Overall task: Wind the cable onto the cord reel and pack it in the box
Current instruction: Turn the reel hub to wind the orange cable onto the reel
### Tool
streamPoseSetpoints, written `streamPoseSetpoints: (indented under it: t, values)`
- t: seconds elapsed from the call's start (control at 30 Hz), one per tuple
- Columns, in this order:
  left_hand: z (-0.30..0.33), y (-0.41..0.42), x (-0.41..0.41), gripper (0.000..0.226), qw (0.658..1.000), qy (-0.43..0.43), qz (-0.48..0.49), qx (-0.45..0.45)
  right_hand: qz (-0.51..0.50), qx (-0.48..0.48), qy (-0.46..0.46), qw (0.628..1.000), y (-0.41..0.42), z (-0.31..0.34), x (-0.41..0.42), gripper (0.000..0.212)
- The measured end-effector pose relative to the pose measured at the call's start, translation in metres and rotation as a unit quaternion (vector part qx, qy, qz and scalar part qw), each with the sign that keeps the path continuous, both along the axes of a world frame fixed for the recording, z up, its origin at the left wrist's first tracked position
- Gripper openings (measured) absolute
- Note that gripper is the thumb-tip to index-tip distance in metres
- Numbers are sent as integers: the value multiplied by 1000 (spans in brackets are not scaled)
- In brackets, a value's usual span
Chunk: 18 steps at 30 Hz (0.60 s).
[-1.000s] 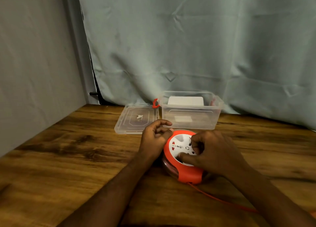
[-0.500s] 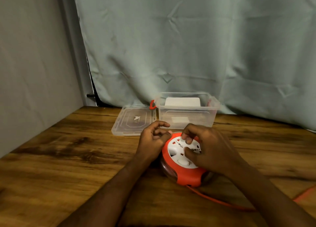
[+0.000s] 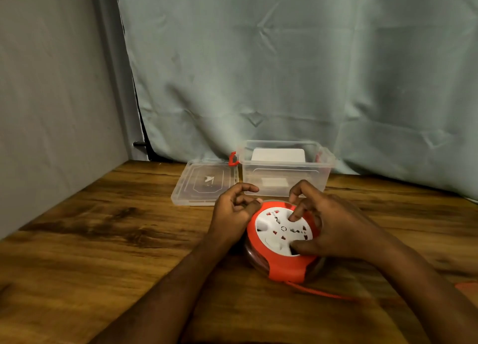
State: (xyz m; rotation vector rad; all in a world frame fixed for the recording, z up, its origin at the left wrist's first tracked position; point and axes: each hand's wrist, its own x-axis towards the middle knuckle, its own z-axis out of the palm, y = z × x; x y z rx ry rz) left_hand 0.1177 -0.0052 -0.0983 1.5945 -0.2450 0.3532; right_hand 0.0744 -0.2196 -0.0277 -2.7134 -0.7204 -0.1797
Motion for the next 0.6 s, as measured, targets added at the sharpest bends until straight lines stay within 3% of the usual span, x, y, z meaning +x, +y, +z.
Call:
streamPoseSetpoints:
  t: [0.3, 0.6]
  values:
    - [-2, 1, 4, 22, 1000, 5, 5, -19, -46, -39, -125, 990, 16, -18, -2, 57]
    - [-1, 3, 4, 25, 1000, 4, 12, -23, -114, -10, -86, 990, 31, -20, -7, 63]
